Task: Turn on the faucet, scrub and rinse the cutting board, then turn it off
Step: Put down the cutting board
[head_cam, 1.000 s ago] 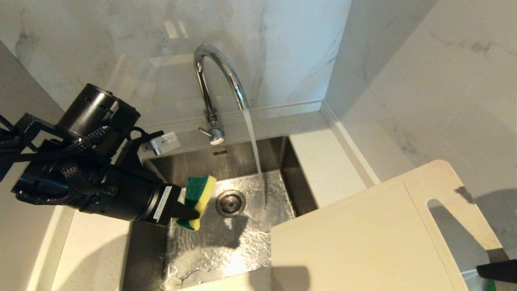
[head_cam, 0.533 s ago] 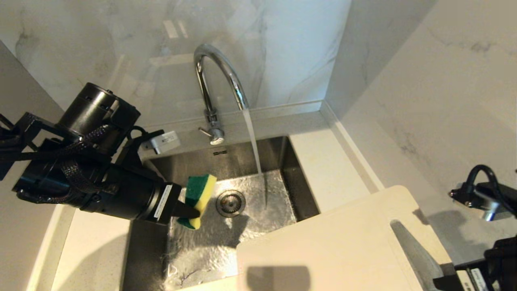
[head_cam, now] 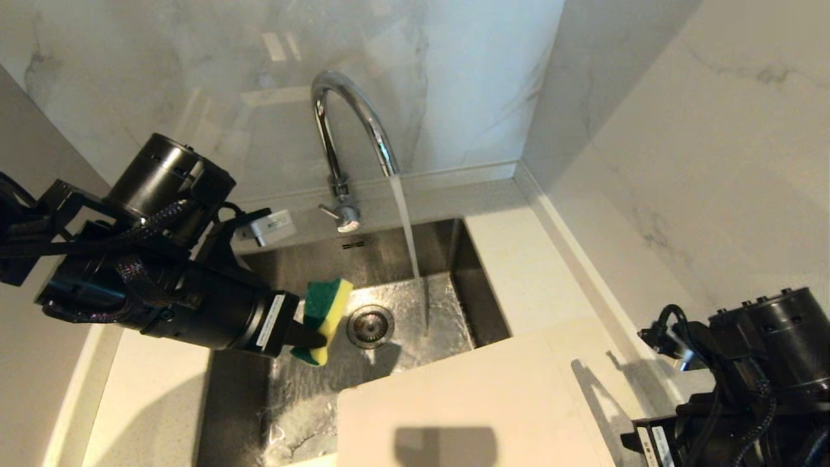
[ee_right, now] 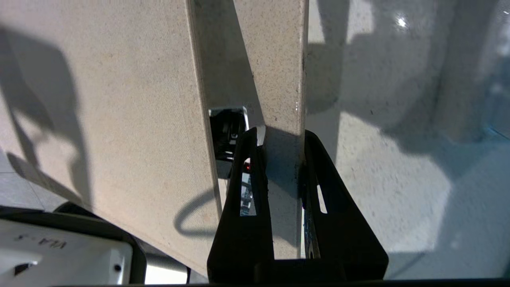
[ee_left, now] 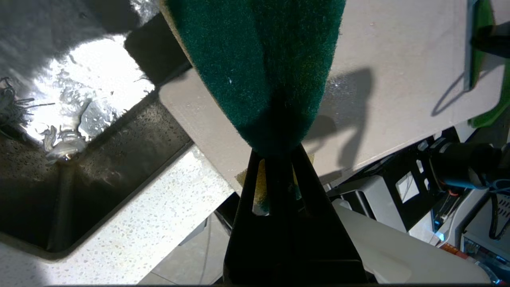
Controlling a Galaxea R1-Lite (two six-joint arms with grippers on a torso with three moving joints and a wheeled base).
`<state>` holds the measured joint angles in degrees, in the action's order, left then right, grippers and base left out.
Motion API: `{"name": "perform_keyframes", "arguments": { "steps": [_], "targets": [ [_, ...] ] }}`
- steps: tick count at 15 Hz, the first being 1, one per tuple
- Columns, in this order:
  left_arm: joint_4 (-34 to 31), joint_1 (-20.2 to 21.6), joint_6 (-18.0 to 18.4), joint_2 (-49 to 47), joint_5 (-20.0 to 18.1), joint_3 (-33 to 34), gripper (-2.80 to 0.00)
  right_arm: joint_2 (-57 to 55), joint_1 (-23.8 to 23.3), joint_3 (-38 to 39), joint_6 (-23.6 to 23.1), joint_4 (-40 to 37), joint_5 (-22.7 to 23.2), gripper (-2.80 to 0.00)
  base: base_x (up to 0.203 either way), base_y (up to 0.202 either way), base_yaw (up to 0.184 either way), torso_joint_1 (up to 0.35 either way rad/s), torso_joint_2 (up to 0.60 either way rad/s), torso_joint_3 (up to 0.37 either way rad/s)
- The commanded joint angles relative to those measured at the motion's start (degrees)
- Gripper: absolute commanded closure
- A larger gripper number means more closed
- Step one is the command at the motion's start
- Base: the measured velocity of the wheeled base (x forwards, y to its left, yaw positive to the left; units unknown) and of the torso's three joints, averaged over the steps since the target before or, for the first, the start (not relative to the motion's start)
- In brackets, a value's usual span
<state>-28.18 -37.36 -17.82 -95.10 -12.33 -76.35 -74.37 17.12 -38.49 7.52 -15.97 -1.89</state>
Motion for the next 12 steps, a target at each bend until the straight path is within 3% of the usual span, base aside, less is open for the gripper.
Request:
{"name": "perform_keyframes", "arguments": {
  "steps": [1, 8, 9, 12],
  "targets": [
    [-0.21, 0.01, -0.11, -0.26, 0.03, -0.20, 0.00, -4.32, 0.02, 1.69, 0.16, 2.83, 0.25, 0.00, 0.000, 0.000, 0.000, 0.000, 0.00, 0.000],
    [-0.21, -0.17, -0.86, -1.31, 0.09, -0.27, 0.00, -9.84, -0.06, 11.29, 1.45, 19.41, 1.97, 0.00, 0.000, 0.000, 0.000, 0.000, 0.00, 0.000],
    [-0.21, -0.17, -0.81, -1.35, 0.12, -0.29, 0.00, -10.56, -0.22, 11.99, 2.40, 20.48, 1.98, -2.80, 0.000, 0.000, 0.000, 0.000, 0.00, 0.000],
    [-0.21, -0.35, -0.99, -1.93, 0.03, -0.20, 0.00, -13.17, -1.60, 12.53, 2.77, 23.22, 1.98, -2.80, 0.000, 0.000, 0.000, 0.000, 0.00, 0.000]
  ]
}}
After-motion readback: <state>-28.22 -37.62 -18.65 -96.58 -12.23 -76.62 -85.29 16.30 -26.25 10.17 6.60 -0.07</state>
